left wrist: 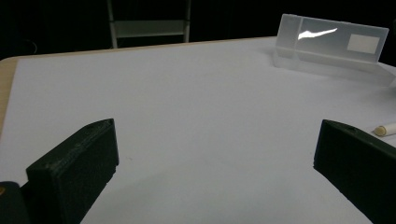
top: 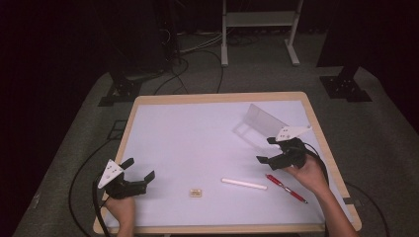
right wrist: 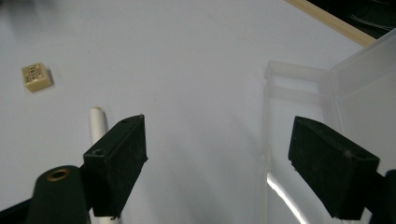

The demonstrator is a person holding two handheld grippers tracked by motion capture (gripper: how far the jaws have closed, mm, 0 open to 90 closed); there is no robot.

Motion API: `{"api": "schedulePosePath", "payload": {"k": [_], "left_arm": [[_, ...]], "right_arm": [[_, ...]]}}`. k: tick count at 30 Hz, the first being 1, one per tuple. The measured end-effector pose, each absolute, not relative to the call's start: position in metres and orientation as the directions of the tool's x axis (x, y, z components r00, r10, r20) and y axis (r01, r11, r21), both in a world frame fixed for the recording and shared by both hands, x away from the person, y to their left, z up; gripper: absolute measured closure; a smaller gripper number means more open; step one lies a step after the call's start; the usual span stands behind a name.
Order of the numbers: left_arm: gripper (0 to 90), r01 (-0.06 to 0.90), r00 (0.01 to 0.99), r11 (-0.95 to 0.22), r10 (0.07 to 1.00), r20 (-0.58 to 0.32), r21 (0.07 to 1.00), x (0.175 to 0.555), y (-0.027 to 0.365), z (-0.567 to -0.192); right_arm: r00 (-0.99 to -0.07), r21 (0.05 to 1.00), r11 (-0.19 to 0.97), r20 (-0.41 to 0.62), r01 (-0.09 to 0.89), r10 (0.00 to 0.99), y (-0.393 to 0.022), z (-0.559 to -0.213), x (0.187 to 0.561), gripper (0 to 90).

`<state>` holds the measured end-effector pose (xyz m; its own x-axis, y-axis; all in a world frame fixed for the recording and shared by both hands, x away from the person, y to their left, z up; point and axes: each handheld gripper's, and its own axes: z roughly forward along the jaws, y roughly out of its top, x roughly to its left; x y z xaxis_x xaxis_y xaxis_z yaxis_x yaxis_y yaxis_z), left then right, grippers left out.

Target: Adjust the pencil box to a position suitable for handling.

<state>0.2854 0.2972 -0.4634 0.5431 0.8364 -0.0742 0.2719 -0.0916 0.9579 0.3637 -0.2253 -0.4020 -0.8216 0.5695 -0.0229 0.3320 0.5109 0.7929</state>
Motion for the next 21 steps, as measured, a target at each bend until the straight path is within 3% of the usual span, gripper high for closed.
{"api": "schedulePosePath", "payload": {"k": [9,11,21], "left_arm": [[0.0,0.284,0.553,-0.098,0.83,-0.079,0.954,0.287,0.296,-0.464],[0.0,0.281,0.552,-0.093,0.83,-0.081,0.955,0.288,0.297,-0.464],[0.0,0.281,0.545,-0.073,0.833,-0.097,0.957,0.288,0.298,-0.464]], "right_arm": [[-0.816,0.764,0.54,-0.032,0.352,0.577,-0.213,-0.406,0.385,19.6],[-0.811,0.748,0.552,-0.031,0.369,0.584,-0.21,-0.408,0.394,26.5],[-0.805,0.71,0.582,-0.035,0.397,0.592,-0.203,-0.414,0.415,30.5]]}}
